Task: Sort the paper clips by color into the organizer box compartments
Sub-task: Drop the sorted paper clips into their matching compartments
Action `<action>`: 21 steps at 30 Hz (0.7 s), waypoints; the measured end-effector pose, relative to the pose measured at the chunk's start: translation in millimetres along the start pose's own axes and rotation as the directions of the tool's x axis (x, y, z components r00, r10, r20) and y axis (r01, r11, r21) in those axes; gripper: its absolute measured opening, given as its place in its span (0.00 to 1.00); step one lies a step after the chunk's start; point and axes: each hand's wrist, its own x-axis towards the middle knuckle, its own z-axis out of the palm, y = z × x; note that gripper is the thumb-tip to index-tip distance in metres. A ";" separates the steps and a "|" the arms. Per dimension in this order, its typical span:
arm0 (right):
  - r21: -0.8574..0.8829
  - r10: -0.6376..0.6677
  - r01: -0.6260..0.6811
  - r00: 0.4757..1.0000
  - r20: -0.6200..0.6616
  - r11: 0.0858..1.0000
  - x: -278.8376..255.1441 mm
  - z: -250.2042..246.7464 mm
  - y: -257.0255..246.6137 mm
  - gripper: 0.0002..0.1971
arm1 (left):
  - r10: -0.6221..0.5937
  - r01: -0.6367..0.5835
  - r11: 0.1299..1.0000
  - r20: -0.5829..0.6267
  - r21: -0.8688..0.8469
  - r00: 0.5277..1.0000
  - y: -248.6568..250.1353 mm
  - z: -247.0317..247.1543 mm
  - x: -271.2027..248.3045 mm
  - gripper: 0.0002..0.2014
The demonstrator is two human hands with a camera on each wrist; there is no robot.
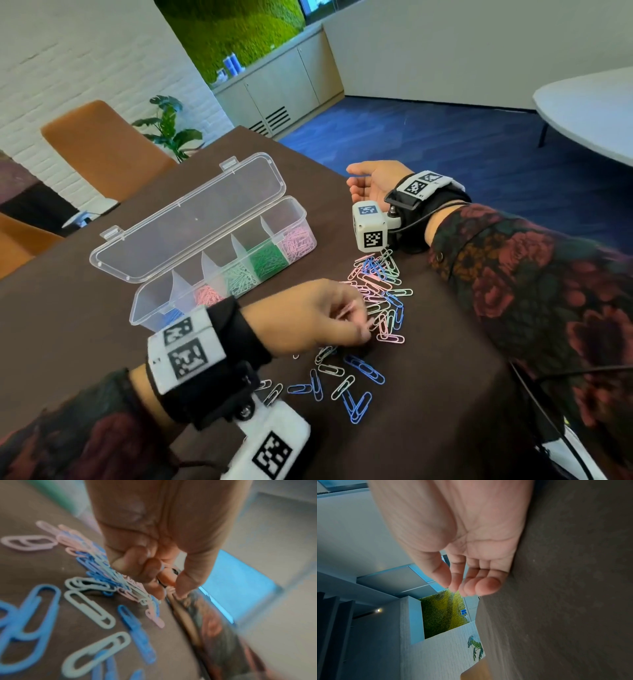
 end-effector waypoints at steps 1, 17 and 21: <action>0.001 0.002 -0.002 1.000 0.001 1.000 0.5 -0.3 -0.1 0.08 | -0.002 -0.003 0.980 -0.027 -0.197 1.000 -3.6 -3.7 -1.4 0.07; -0.021 0.013 -0.013 1.000 0.003 1.000 -0.6 -0.3 -0.7 0.09 | 0.099 -0.110 0.986 0.093 0.122 0.991 13.6 -16.5 25.0 0.02; -0.027 0.010 -0.009 1.000 0.011 1.000 -0.5 -0.4 -0.5 0.10 | 0.144 -0.228 0.774 0.187 0.590 0.972 19.5 -10.2 35.8 0.07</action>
